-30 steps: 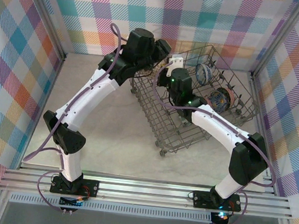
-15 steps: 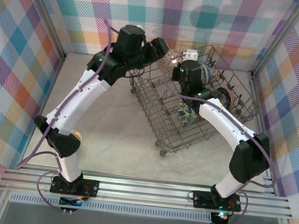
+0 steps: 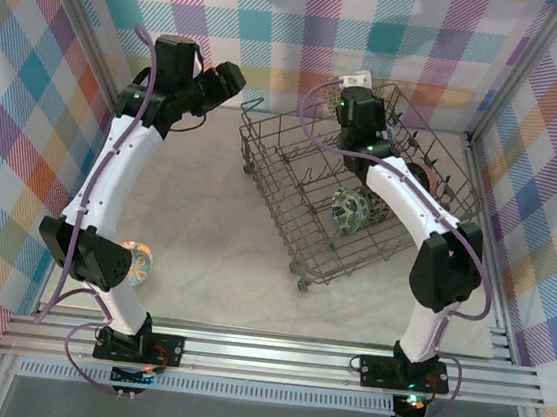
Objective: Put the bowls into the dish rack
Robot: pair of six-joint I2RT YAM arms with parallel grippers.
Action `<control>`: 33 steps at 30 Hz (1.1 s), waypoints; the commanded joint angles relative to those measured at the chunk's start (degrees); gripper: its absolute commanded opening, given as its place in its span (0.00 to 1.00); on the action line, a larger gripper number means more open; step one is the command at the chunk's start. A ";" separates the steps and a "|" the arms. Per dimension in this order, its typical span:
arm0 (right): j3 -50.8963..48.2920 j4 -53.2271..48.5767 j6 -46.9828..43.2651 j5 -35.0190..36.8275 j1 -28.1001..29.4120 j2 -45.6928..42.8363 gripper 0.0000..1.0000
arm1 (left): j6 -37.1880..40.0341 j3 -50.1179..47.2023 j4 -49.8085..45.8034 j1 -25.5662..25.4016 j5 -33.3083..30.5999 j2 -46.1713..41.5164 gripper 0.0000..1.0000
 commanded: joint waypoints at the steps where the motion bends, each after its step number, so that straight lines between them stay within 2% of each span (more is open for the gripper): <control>1: 3.10 2.61 -7.74 6.52 -0.61 1.10 0.00 | 4.31 -3.21 3.33 2.01 4.67 -1.34 0.73; 6: 8.05 -5.45 -6.01 6.97 -2.16 4.88 0.00 | 5.31 -8.60 6.92 4.60 5.66 -2.78 0.73; 9: 9.55 -4.66 -8.50 8.43 -3.11 7.46 0.00 | 5.54 -12.94 10.78 5.61 5.50 -3.60 0.73; 15: 13.33 -9.41 -8.45 9.88 -4.66 10.17 0.00 | 5.36 -14.94 12.33 6.36 5.40 -3.33 0.73; 25: 19.74 -17.77 -7.61 14.72 -4.93 15.30 0.00 | 5.70 -13.78 14.48 7.93 7.84 0.55 0.73; 33: 20.40 -18.24 -8.46 17.16 -4.07 17.28 0.00 | 5.62 -10.31 15.34 9.13 10.45 4.27 0.73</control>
